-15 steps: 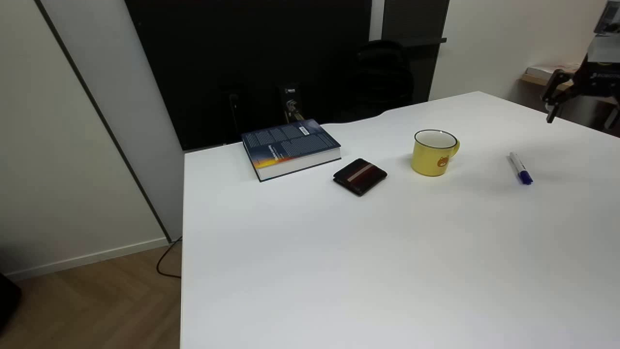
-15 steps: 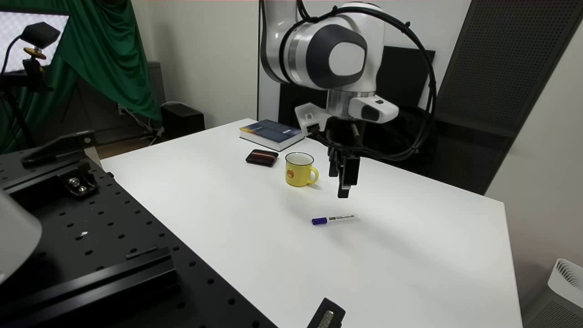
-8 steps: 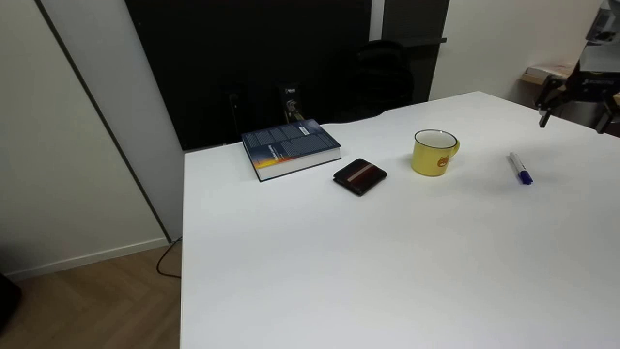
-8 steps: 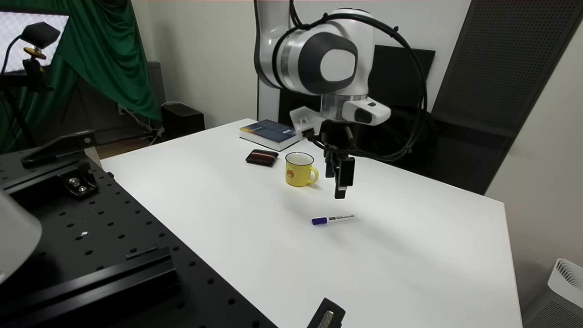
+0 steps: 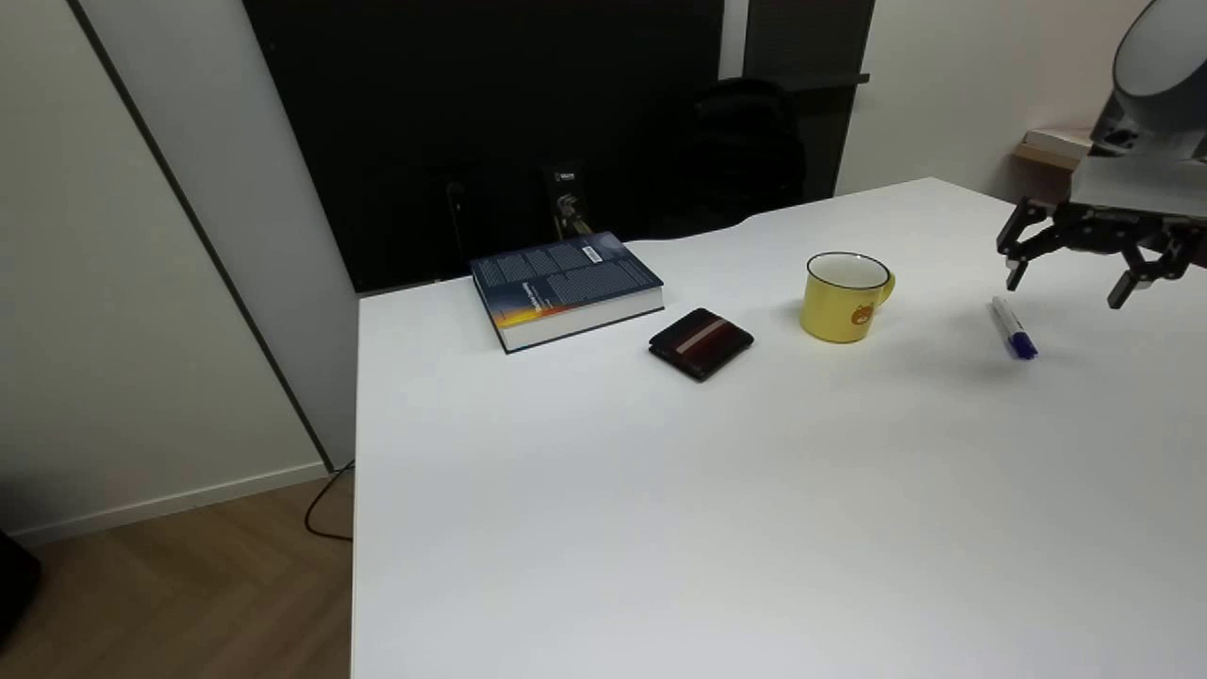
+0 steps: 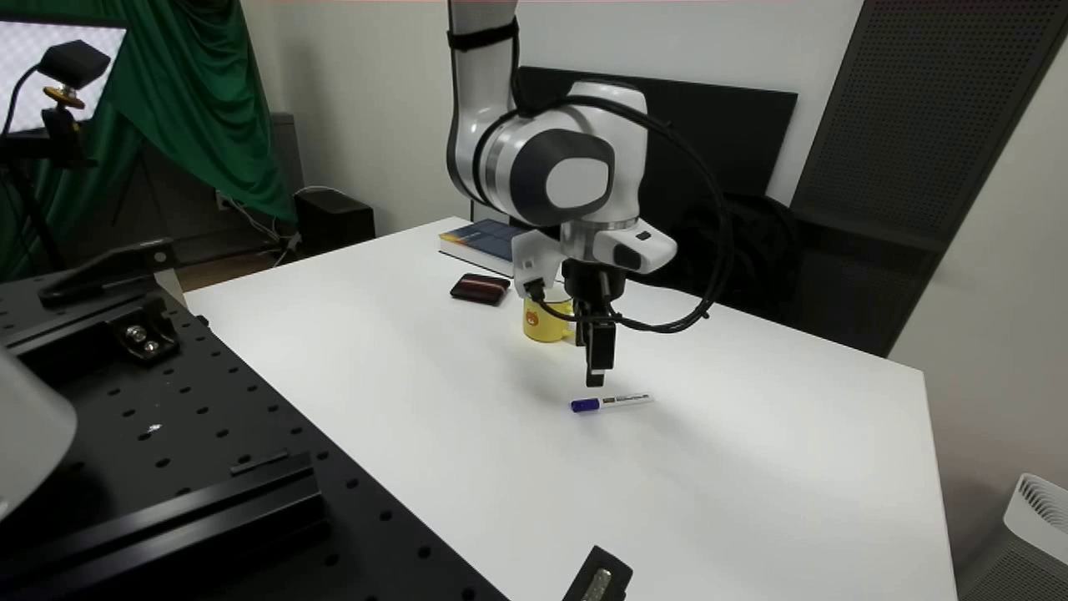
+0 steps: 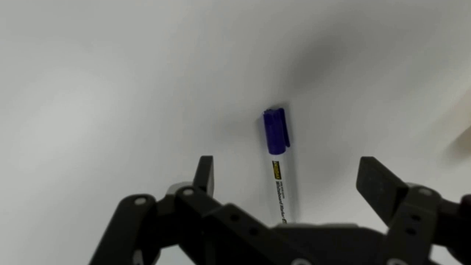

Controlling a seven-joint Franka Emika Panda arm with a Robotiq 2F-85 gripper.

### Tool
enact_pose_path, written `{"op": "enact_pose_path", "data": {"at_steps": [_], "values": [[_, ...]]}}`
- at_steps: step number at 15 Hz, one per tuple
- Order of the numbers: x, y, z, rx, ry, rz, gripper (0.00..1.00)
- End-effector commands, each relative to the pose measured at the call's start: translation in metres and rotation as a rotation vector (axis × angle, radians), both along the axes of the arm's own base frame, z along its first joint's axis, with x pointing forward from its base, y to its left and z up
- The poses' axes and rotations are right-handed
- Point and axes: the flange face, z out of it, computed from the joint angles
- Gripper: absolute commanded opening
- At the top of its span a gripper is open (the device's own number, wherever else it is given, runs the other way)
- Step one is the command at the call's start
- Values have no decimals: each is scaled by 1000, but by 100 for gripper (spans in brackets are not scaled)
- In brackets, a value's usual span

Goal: Pick the pen from the table, put it in the cup, place it back on the table then put it in the cup again

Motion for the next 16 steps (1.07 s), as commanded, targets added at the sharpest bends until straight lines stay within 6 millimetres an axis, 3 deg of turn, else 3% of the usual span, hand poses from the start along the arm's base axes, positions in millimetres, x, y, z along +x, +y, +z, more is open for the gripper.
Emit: {"op": "enact_pose_path", "data": {"at_steps": [1, 7, 16], "values": [[19, -7, -18, -6, -36, -16, 100], [42, -9, -40, 1, -24, 3, 100], [40, -13, -70, 6, 63, 68, 100]]}}
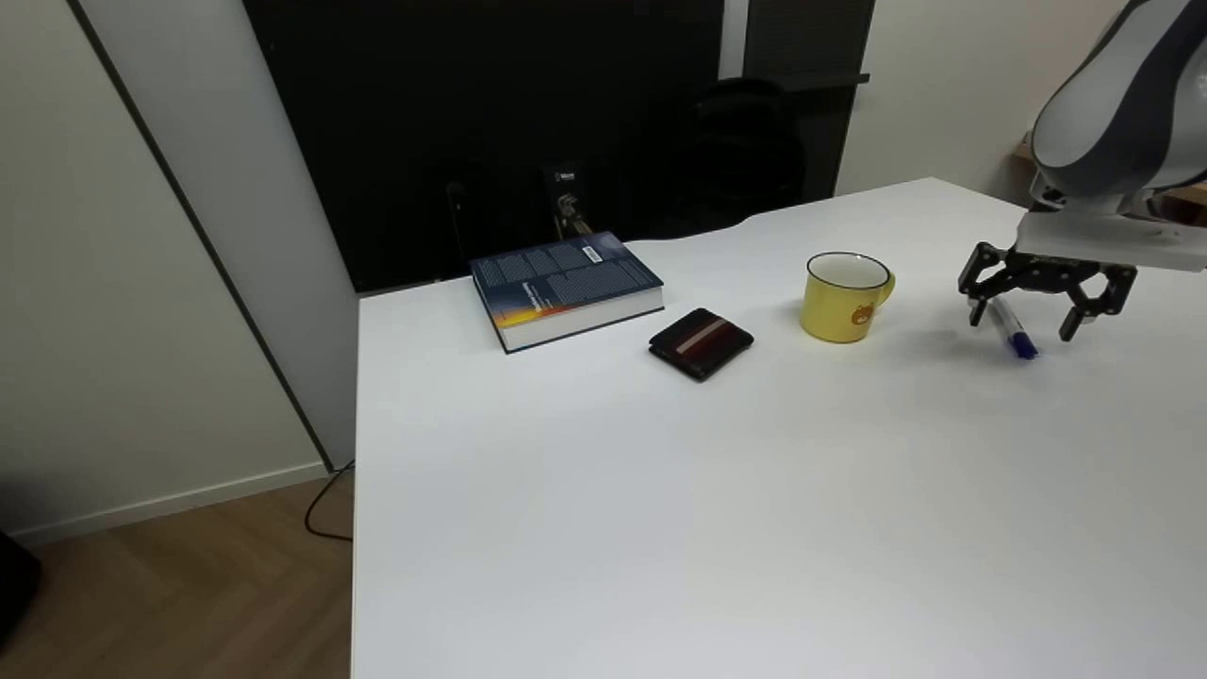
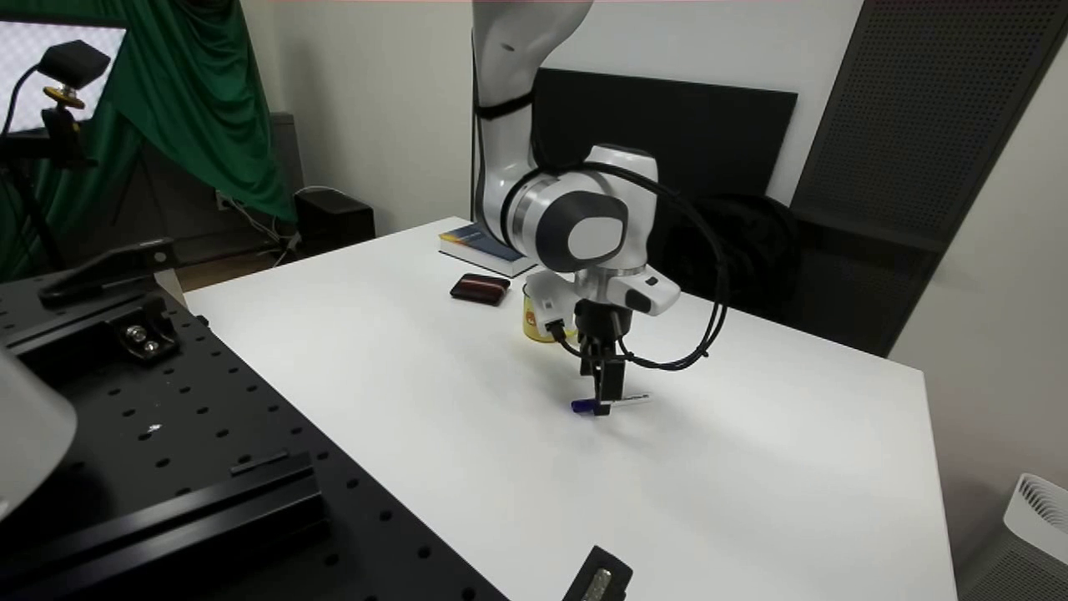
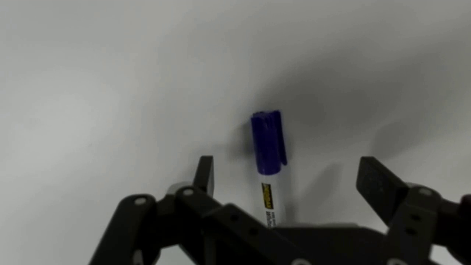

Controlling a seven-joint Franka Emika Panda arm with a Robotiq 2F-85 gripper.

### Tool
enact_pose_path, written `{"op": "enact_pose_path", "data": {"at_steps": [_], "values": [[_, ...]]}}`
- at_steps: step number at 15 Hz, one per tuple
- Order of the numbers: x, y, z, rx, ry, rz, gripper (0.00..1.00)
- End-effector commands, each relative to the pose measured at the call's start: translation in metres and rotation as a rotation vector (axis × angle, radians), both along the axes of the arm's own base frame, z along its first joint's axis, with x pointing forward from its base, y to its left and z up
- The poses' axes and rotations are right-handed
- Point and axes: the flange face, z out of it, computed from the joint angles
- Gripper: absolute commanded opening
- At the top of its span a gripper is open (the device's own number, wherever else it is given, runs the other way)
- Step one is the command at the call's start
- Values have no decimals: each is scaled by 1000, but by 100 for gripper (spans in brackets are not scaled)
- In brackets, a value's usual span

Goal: Pick the pen from the table, put it in the cup, place it back on the table then put it in the cup again

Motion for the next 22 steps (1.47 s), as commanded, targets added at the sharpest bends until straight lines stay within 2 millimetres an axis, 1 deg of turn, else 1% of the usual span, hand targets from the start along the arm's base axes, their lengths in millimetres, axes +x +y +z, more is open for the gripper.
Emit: {"op": "enact_pose_path", "data": {"at_steps": [1, 6, 15, 16, 17, 18, 19, 21, 22], "values": [[8, -7, -10, -6, 17, 25, 100], [5, -3, -13, 1, 30, 39, 100], [1, -3, -19, 1, 41, 44, 100], [0, -3, -19, 1, 41, 43, 75], [0, -2, -20, 0, 42, 46, 75], [0, -2, -19, -2, 41, 47, 69], [1, 0, -18, -5, 36, 48, 60], [4, 2, -17, -9, 32, 49, 48], [5, 2, -16, -13, 30, 49, 40]]}}
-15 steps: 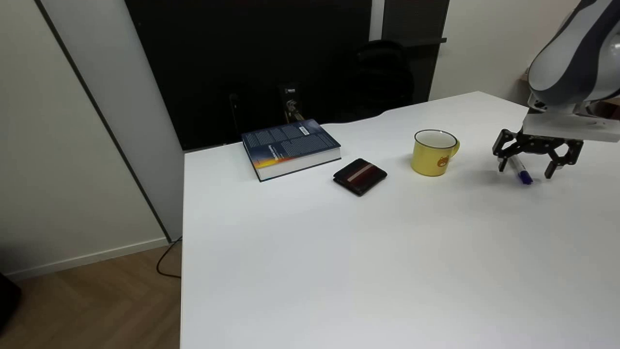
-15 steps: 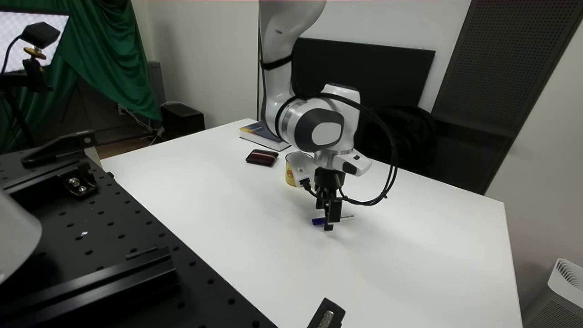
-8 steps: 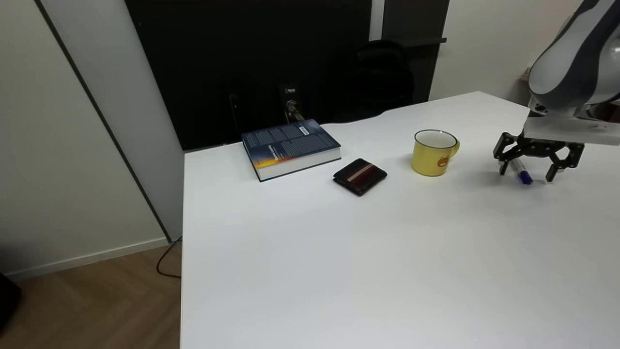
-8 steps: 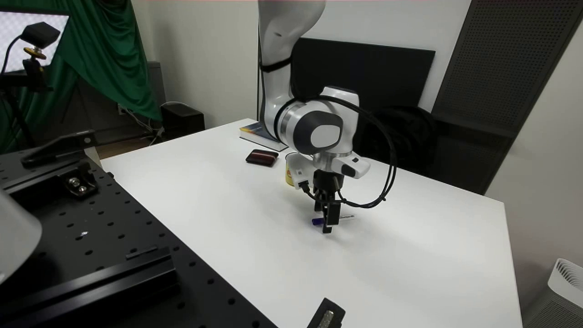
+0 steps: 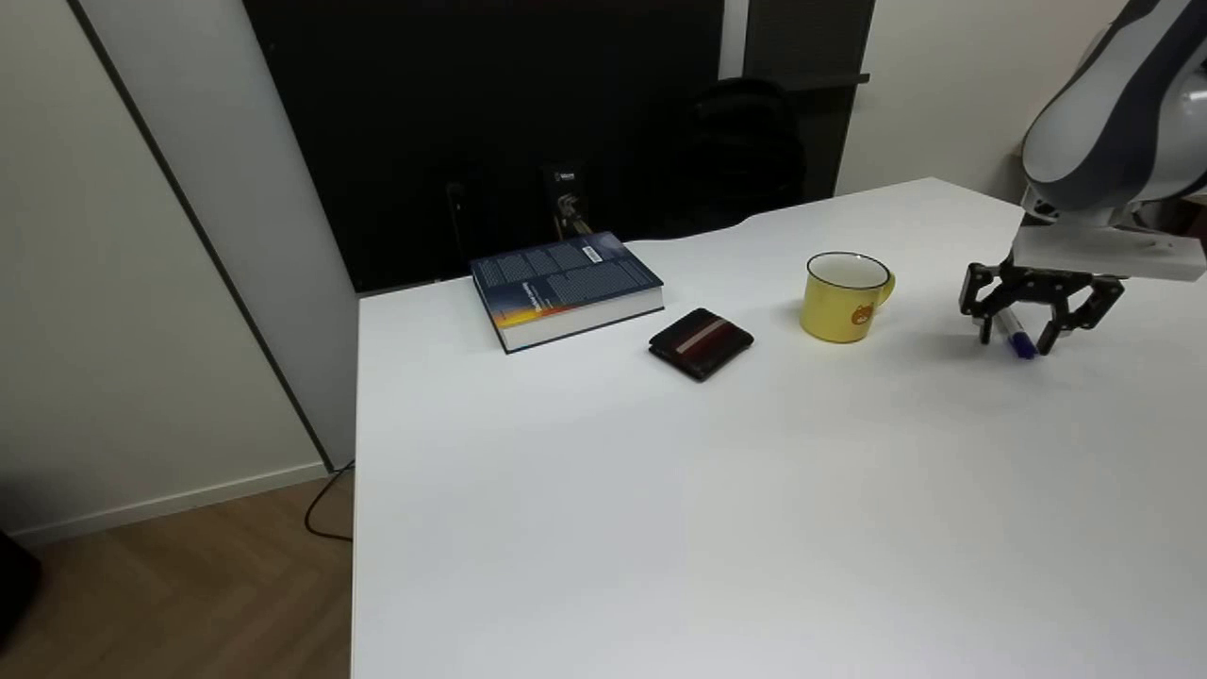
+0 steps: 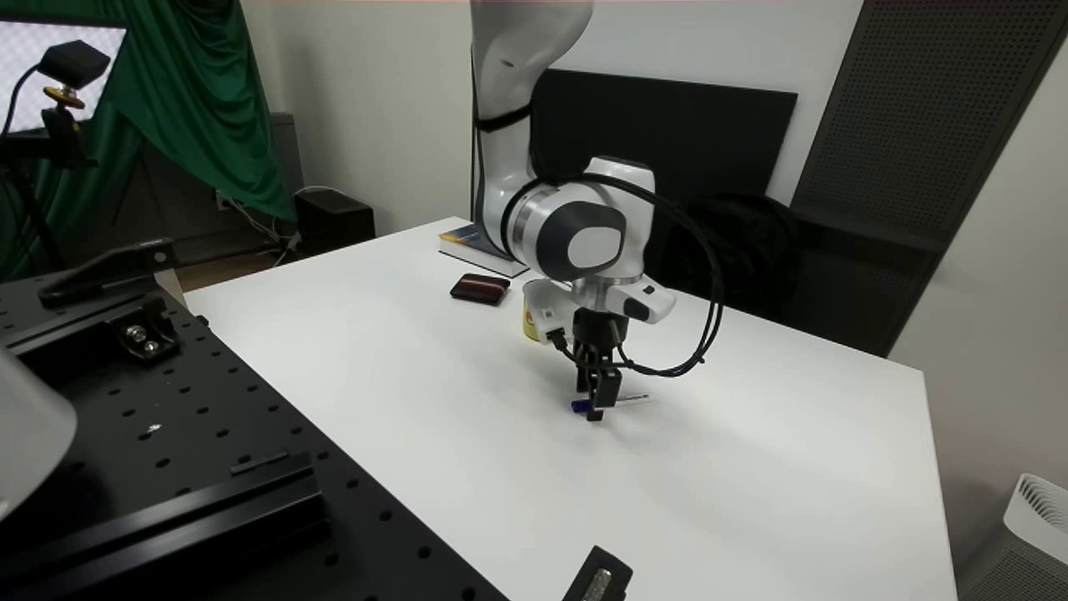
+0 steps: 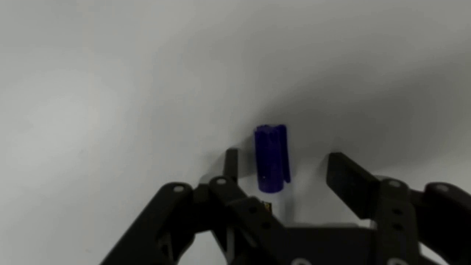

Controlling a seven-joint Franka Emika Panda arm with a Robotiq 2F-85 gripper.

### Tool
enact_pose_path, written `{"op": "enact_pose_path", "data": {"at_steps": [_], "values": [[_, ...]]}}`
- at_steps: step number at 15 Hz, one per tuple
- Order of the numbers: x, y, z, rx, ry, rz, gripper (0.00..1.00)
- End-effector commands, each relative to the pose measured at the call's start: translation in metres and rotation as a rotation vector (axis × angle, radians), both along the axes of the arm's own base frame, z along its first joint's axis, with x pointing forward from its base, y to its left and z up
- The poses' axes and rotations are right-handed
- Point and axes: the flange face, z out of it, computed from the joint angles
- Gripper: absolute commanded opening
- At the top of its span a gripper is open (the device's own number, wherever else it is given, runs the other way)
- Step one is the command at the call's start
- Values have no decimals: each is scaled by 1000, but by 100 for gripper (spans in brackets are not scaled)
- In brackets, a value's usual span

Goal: Pick the pen from the table, put it in the cup, place it back on the table then put it in the cup again

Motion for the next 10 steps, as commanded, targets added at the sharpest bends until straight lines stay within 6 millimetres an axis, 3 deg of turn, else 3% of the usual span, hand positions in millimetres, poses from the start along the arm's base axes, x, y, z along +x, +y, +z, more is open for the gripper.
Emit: {"op": "enact_pose_path", "data": {"at_steps": [1, 6, 7, 10], "values": [[4, -3, -2, -21, 4, 3, 34], [10, -9, 8, -73, 14, -4, 2], [11, -8, 11, -88, 18, -2, 6], [19, -4, 24, -121, 23, 8, 5]]}}
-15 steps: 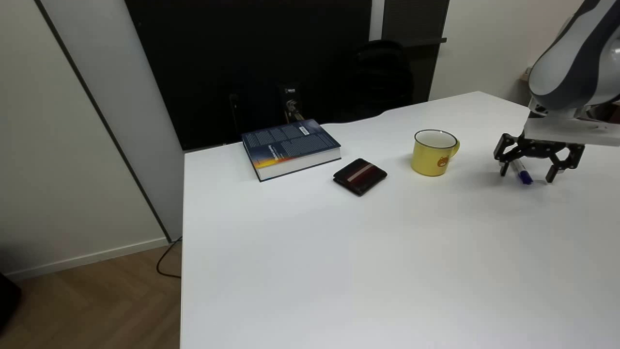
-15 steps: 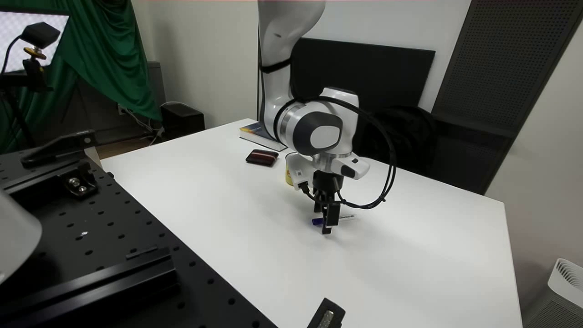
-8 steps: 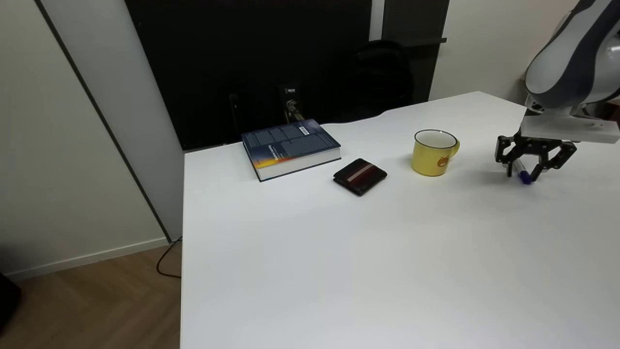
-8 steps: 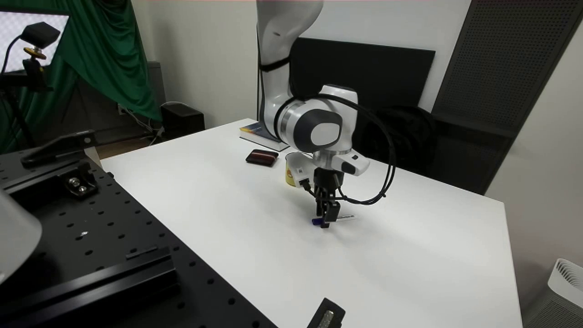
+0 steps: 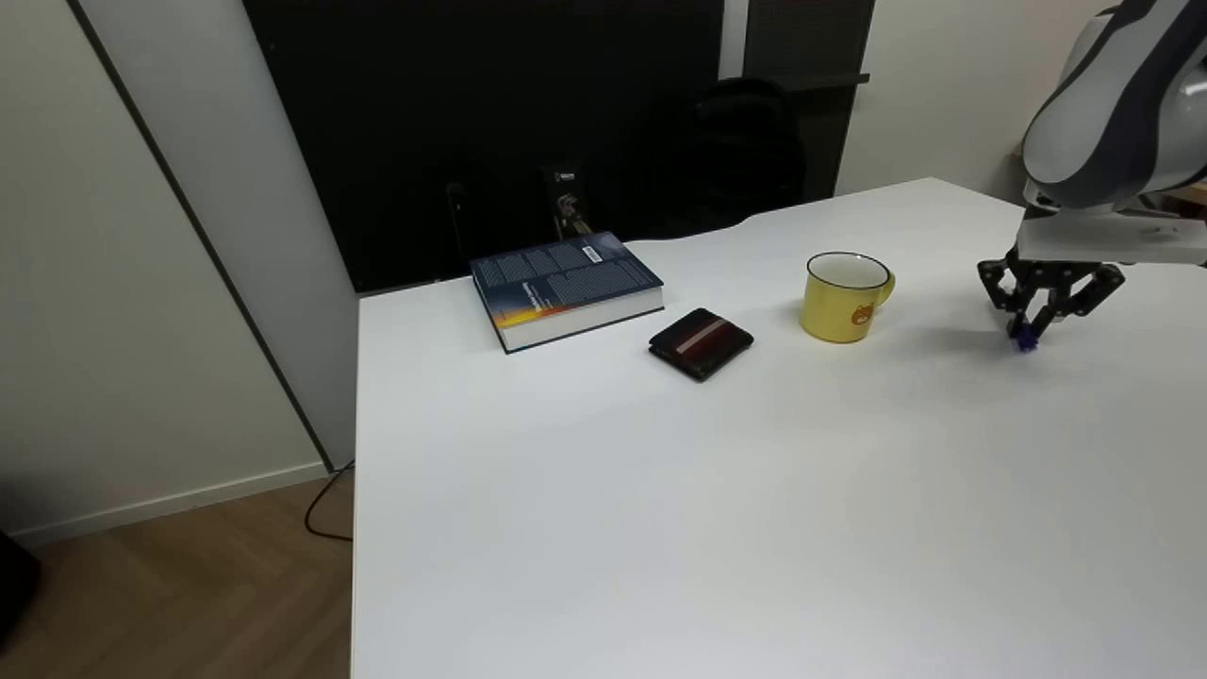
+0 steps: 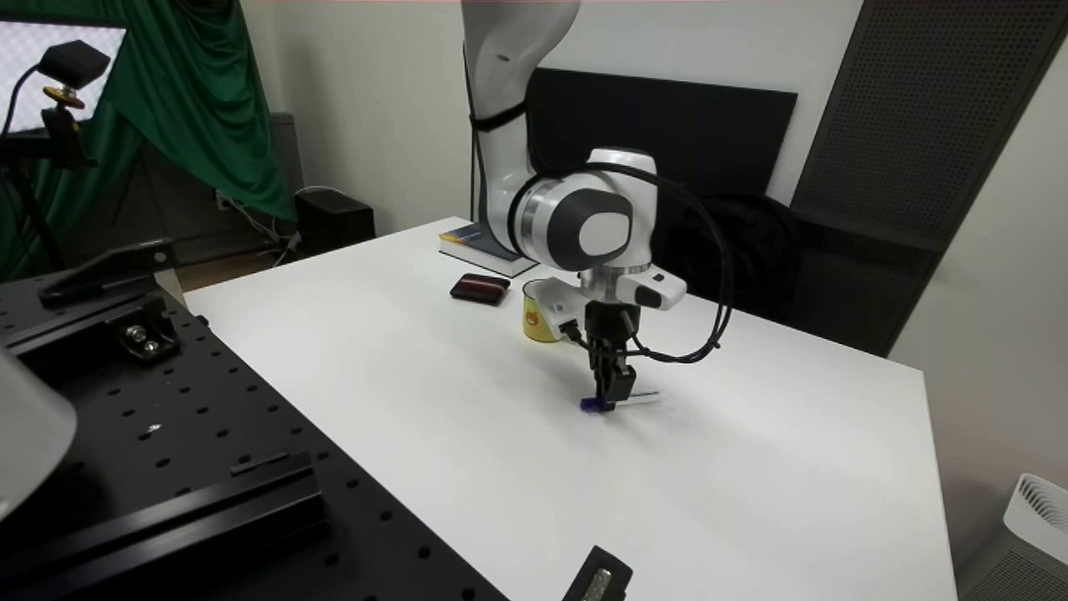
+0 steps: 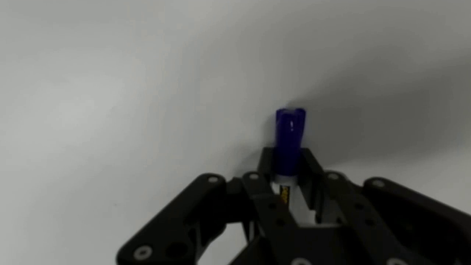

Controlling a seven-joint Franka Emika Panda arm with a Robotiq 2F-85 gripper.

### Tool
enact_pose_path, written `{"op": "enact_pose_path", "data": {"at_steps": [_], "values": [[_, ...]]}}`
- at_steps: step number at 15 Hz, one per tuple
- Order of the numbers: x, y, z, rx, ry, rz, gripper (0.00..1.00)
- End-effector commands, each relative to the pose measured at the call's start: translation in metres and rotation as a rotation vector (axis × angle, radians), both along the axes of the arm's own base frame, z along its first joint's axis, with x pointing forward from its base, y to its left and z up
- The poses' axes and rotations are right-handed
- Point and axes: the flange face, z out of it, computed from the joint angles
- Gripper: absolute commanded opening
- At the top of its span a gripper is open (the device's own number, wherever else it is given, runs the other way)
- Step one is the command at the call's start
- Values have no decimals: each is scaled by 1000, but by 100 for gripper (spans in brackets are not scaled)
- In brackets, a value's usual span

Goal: Pick the pen from the table, put it in the cup, place it back on the table then put it in the cup again

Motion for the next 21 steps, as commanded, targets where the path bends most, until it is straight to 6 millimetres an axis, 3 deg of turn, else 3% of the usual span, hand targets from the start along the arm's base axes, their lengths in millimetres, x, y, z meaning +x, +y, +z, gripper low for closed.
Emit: {"op": "enact_pose_path", "data": {"at_steps": [1, 10, 21], "values": [[14, 9, 19, -43, 8, -9, 5], [44, 69, 83, -13, 34, 111, 5], [65, 135, 164, 220, 213, 165, 5]]}}
